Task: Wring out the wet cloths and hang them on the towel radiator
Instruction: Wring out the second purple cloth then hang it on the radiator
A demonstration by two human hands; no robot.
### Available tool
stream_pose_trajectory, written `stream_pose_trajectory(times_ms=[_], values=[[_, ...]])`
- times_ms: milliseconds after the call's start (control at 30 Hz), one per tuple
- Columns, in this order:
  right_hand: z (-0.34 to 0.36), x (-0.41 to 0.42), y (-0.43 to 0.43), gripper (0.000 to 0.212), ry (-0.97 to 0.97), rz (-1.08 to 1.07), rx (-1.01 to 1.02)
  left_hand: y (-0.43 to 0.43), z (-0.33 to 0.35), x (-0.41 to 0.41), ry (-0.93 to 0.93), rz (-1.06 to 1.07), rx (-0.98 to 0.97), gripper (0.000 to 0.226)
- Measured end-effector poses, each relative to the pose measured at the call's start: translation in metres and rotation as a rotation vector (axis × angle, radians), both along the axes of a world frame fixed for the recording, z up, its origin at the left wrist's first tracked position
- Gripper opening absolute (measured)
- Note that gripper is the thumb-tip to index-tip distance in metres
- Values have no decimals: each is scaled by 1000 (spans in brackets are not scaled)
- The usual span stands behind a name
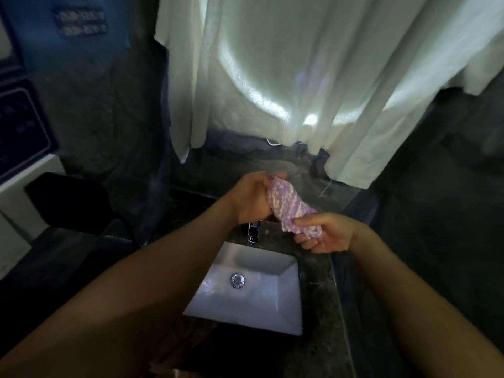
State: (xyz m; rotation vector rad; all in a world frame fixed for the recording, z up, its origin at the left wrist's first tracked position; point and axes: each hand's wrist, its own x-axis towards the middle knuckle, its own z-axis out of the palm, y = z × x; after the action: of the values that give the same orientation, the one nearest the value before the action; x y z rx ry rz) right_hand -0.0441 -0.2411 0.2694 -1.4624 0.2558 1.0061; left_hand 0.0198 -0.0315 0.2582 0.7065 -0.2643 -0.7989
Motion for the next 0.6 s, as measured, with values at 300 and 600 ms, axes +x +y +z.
stream_pose_trajectory(times_ms=[300,600], values=[[-7,2,-14,51,119,117,551,-9,6,8,-314,114,115,23],[8,-3,16,38,7,21,362,-34,33,1,-270,239,65,20]])
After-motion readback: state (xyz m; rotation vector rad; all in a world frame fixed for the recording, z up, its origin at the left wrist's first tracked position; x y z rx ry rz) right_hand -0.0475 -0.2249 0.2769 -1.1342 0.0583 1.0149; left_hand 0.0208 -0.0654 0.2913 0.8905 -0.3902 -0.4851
